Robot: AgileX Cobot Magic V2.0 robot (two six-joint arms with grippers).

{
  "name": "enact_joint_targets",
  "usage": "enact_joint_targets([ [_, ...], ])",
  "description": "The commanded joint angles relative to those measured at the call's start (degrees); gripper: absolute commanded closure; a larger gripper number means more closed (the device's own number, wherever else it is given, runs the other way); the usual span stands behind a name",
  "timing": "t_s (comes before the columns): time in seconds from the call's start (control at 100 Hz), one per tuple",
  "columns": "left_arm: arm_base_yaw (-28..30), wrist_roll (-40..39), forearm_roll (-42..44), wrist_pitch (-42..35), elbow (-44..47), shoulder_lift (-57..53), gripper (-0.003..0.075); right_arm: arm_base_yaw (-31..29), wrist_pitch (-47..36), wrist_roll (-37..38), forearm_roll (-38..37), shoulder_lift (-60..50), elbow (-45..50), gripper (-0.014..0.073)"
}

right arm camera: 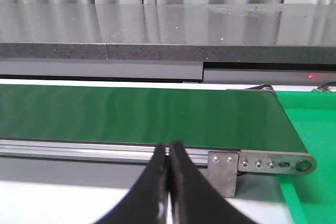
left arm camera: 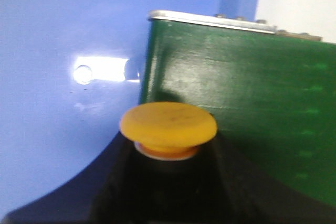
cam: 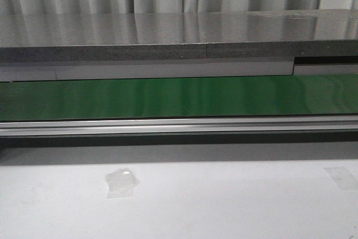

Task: Move button from left to right
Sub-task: 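Carry the button onto the conveyor belt and release it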

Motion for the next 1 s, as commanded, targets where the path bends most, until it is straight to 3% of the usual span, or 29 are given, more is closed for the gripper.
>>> enact_joint_targets([
  [0.0,-1.6,-0.2,-0.9,-1.7,-1.3,-3.3,0.074,-0.3,-4.6,-0.3,-0.5,-1.0,-0.9,0.0661],
  [0.84,-2.1,-0.2,-0.9,-0.8,-1.2,-0.4,0.0736,-0.3,-4.6,-0.3,-0.5,-1.0,-0.9,0.0661],
  [0.91,-2.1,0.0,-0.9,-0.5,-1.2,-0.4,0.0708,-0.3,-4.6,-0.3,-0.5,-1.0,-0.9,0.0661],
  [0.99,-2.1,0.1,-0.9,-0.1,-1.2,-0.4,0.0612,-0.3,-4.6,-0.3,-0.5,-1.0,-0.9,0.0661],
])
